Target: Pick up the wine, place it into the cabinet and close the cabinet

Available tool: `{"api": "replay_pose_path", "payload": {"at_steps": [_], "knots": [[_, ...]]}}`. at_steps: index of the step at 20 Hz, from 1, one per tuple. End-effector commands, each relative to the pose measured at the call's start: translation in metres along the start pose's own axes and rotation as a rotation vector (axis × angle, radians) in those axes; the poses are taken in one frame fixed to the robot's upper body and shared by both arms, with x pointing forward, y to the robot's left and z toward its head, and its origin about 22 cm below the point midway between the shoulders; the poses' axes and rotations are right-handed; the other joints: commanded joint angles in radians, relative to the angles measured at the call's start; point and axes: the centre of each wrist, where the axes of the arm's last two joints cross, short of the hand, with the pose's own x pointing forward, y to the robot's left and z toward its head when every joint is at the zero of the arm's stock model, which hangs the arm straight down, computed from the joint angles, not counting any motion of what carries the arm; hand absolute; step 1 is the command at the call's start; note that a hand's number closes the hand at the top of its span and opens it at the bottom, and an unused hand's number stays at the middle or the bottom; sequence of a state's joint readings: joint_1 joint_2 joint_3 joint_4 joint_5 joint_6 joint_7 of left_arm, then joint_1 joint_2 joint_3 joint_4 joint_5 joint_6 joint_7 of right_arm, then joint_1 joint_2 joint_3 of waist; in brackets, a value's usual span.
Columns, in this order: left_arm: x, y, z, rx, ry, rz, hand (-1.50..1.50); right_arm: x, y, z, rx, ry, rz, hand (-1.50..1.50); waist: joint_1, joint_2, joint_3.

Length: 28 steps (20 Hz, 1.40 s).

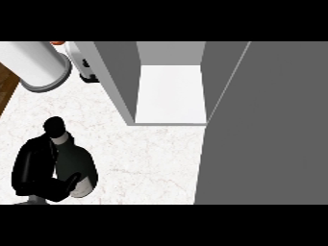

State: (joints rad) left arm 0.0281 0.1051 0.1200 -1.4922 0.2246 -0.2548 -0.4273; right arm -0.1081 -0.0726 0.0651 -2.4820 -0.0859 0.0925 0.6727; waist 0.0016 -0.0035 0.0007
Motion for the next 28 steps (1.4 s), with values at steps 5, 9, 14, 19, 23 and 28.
{"api": "replay_pose_path", "payload": {"at_steps": [5, 9, 14, 19, 23, 28], "knots": [[0.048, -0.055, -0.017, -0.041, 0.008, 0.009, 1.50, 0.009, -0.005, 0.017, 0.010, -0.053, -0.055, -1.50, -0.002, 0.001, 0.000], [0.072, -0.070, -0.025, -0.100, 0.024, 0.008, 1.50, 0.013, 0.011, 0.020, 0.028, -0.048, -0.036, -1.50, -0.001, 0.000, 0.000], [0.071, -0.122, -0.040, -0.140, 0.018, 0.062, 1.50, 0.009, 0.004, 0.023, 0.016, -0.035, -0.043, -1.50, -0.006, 0.002, 0.000], [0.077, -0.177, -0.060, -0.149, 0.030, 0.098, 1.50, 0.010, 0.004, 0.009, 0.037, -0.031, -0.050, -1.50, -0.011, 0.003, 0.000], [0.100, -0.191, -0.088, -0.151, 0.025, 0.102, 1.50, 0.015, 0.009, 0.028, 0.030, -0.037, -0.075, -1.50, -0.016, 0.001, 0.000], [0.105, -0.211, -0.094, -0.122, 0.020, 0.066, 1.50, 0.000, 0.009, 0.016, 0.021, -0.026, -0.061, -1.50, -0.009, 0.002, 0.000]]}}
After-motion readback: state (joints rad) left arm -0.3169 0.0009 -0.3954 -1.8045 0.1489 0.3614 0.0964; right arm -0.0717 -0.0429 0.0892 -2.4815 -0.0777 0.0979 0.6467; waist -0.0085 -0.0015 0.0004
